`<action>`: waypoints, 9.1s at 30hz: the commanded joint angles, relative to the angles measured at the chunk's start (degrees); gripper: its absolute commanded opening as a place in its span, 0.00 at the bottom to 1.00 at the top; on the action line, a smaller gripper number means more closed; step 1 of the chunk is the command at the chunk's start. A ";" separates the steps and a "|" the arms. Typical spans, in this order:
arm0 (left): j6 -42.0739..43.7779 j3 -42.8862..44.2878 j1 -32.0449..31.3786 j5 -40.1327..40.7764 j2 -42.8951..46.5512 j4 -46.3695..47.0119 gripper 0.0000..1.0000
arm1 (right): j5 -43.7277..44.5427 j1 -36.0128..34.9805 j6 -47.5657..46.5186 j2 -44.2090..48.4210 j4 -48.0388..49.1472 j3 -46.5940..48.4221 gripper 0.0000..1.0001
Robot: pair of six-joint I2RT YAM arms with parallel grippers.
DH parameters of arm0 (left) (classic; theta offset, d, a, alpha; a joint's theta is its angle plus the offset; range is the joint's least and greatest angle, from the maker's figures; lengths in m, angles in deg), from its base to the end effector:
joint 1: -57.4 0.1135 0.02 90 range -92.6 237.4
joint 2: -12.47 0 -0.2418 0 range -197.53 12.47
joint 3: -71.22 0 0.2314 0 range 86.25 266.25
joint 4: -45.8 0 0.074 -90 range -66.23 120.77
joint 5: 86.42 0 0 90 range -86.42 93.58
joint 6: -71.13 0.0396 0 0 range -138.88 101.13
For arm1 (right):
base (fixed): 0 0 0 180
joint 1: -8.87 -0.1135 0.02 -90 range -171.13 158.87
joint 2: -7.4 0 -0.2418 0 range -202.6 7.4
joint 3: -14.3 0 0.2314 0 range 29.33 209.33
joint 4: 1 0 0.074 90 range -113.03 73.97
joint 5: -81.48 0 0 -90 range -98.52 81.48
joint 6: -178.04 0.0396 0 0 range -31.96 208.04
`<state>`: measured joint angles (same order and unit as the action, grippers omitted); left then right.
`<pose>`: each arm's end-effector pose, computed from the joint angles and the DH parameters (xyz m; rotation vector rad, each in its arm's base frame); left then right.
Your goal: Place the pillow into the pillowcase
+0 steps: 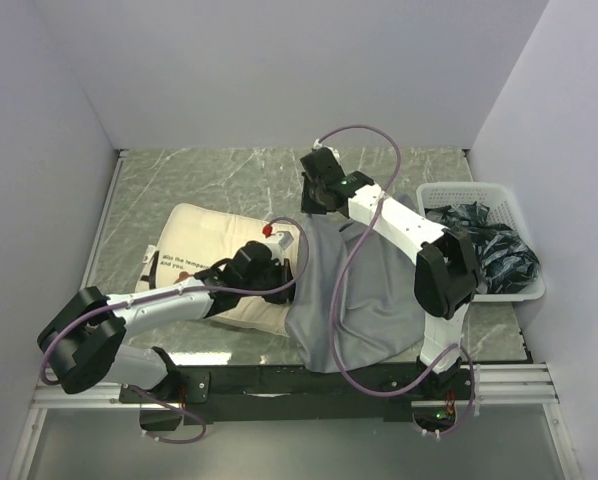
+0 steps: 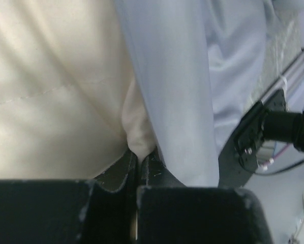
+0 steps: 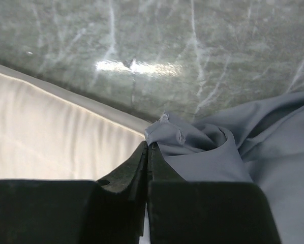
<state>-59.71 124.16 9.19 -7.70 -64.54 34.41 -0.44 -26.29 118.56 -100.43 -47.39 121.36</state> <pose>0.1734 -0.2056 0.1893 0.2752 2.3785 -1.0327 0.3322 0.2272 0.2576 -0.0309 2.4158 0.3705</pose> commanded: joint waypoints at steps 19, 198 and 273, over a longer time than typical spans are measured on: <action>-2.22 15.15 9.36 -2.85 -7.77 8.22 0.01 | -6.58 -0.36 1.03 -2.65 0.77 16.26 0.55; -55.31 15.62 -11.65 58.75 20.85 -41.79 0.01 | 18.38 -16.96 -1.88 37.83 -2.40 -18.53 0.95; -18.22 19.41 16.22 20.96 10.38 -21.48 0.84 | -8.17 -2.29 -8.91 3.40 -4.42 6.42 0.79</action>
<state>-78.18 147.57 25.52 15.57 -61.26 8.44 -14.56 -30.46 107.42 -106.59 -50.75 126.06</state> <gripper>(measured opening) 0.831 0.696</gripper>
